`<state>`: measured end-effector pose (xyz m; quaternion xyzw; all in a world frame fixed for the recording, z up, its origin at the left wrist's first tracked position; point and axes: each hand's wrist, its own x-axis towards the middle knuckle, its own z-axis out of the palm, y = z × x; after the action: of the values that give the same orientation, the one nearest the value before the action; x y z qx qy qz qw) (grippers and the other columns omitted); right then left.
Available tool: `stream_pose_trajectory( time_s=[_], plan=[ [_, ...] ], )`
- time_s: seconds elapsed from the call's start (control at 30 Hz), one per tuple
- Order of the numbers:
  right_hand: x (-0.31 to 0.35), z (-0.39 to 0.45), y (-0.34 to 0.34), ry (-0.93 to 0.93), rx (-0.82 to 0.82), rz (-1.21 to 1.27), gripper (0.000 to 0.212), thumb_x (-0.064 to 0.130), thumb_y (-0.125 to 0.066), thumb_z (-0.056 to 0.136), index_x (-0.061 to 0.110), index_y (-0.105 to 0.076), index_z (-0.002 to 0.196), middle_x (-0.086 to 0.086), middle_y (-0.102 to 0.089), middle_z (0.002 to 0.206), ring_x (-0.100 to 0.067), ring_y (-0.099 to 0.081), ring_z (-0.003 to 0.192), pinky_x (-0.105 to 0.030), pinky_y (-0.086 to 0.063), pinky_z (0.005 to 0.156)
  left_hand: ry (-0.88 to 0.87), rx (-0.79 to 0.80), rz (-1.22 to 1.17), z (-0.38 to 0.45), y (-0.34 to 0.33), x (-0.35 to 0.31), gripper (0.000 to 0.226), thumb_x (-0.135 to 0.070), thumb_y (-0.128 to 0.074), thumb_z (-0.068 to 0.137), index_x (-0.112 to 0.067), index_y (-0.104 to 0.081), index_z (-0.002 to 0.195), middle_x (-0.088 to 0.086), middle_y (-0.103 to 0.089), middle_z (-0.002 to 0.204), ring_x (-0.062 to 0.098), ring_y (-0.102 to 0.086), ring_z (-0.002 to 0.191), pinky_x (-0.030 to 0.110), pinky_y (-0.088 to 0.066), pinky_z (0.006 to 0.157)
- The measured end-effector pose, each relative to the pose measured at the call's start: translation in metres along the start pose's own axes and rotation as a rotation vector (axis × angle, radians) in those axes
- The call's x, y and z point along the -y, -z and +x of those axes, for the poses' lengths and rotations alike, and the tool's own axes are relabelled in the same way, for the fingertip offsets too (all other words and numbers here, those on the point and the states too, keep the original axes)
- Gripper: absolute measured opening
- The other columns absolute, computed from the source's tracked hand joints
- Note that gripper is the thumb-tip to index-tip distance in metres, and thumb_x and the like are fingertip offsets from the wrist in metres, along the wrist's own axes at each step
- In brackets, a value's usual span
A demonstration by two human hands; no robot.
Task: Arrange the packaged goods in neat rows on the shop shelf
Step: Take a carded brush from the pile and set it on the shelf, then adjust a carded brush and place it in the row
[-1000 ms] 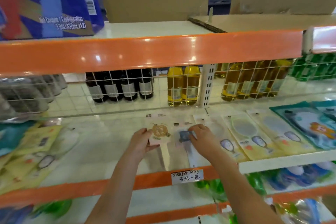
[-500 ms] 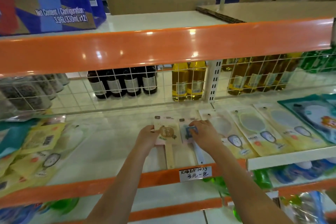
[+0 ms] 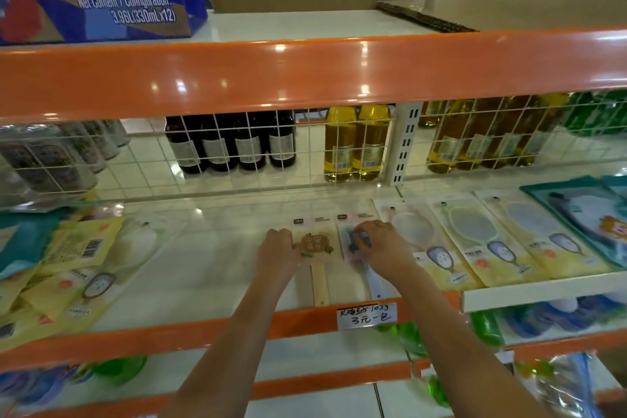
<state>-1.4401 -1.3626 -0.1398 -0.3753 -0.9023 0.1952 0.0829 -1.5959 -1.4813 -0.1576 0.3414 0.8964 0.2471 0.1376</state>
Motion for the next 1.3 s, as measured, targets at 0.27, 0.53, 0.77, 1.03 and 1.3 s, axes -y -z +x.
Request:
stream_pose_trajectory(
  time_s=[0.27,0.53,0.77,1.03,1.3],
  plan=[
    [0.013,0.001,-0.003,0.051,-0.03,-0.014,0.034,0.025,-0.043,0.098,0.015,-0.053,0.129,-0.004,-0.05,0.136,-0.022,-0.042,0.125,-0.029,-0.036,0.099,-0.153,-0.029,0.254,-0.006,0.01,0.004,0.037,-0.03,-0.043,0.099,-0.018,-0.047,0.134,0.003,-0.045,0.131,0.02,-0.048,0.117,0.032,-0.044,0.091],
    [0.045,-0.007,-0.021,0.116,0.047,-0.047,0.032,0.026,-0.04,0.099,0.009,-0.056,0.121,-0.009,-0.055,0.124,-0.027,-0.044,0.116,-0.035,-0.039,0.094,-0.255,-0.011,0.481,-0.025,0.009,0.019,0.038,-0.035,-0.038,0.099,-0.022,-0.047,0.134,0.002,-0.048,0.133,0.022,-0.046,0.12,0.035,-0.039,0.096],
    [0.083,-0.002,-0.036,0.272,0.138,-0.122,0.035,0.03,-0.035,0.099,0.017,-0.053,0.126,-0.003,-0.053,0.128,-0.025,-0.045,0.117,-0.038,-0.039,0.097,-0.055,-0.026,0.491,-0.045,0.046,0.044,0.041,-0.039,-0.038,0.099,-0.024,-0.045,0.136,0.004,-0.053,0.132,0.024,-0.046,0.122,0.037,-0.037,0.098],
    [0.16,-0.008,-0.05,0.472,0.17,-0.075,0.039,0.034,-0.041,0.099,0.02,-0.045,0.136,-0.005,-0.044,0.139,-0.025,-0.037,0.127,-0.035,-0.035,0.104,0.087,-0.136,0.481,-0.068,0.098,0.079,0.048,-0.045,-0.04,0.096,-0.019,-0.046,0.135,0.006,-0.051,0.132,0.026,-0.045,0.123,0.039,-0.038,0.098],
    [0.239,-0.007,-0.069,0.571,0.163,-0.072,0.04,0.033,-0.043,0.098,0.018,-0.045,0.136,-0.006,-0.046,0.138,-0.025,-0.038,0.127,-0.034,-0.036,0.102,0.22,-0.205,0.436,-0.096,0.152,0.15,0.044,-0.043,-0.042,0.096,-0.019,-0.05,0.132,0.007,-0.051,0.133,0.028,-0.042,0.126,0.04,-0.035,0.103]
  ],
)
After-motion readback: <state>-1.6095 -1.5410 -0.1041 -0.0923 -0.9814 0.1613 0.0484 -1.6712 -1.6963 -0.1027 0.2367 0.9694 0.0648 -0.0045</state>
